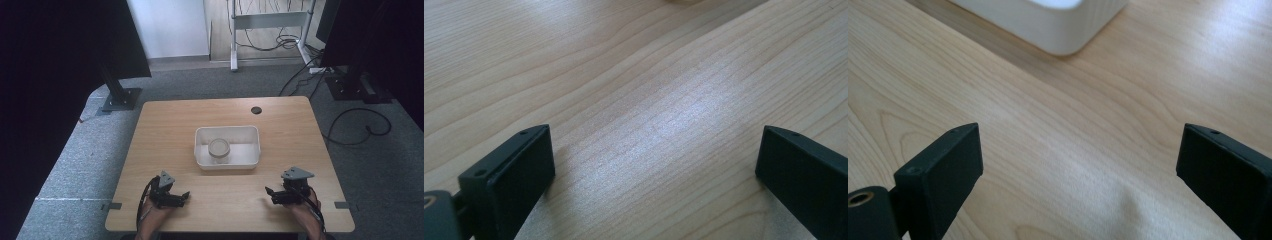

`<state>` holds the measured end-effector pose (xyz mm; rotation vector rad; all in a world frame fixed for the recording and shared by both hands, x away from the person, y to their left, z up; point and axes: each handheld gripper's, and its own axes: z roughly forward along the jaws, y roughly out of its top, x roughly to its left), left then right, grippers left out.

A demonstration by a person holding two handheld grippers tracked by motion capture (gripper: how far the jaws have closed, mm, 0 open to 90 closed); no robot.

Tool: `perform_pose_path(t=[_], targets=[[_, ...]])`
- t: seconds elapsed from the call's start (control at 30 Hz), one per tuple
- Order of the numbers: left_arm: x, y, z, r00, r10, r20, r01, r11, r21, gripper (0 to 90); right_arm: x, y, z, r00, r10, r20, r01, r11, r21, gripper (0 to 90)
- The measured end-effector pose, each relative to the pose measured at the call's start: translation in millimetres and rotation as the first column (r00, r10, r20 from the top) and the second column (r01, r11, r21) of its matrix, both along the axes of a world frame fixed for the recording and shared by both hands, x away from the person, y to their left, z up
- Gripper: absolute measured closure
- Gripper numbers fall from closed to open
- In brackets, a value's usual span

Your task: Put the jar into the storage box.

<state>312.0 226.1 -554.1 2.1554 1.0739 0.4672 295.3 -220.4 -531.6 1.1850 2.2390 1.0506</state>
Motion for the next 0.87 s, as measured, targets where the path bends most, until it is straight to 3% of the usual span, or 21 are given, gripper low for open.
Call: perform_pose_path(t=[0.3,0.63,0.87], targets=[[0.0,0.0,0.0,1.0000,0.000,0.000,0.000,1.0000,0.000,2.0,-10.0,-7.3,-13.2,0.9994,-0.021,-0.026,0.020,0.999,-0.027,4.4],[0.0,0.0,0.0,1.0000,0.000,0.000,0.000,1.0000,0.001,2.0,-18.6,-12.9,-28.2,0.9973,-0.035,-0.064,0.034,0.999,-0.025,4.3],[0.0,-0.1,0.0,1.0000,0.000,0.000,0.000,1.0000,0.000,2.0,-20.2,-15.1,-28.9,0.9969,-0.043,-0.066,0.041,0.999,-0.023,4.4]])
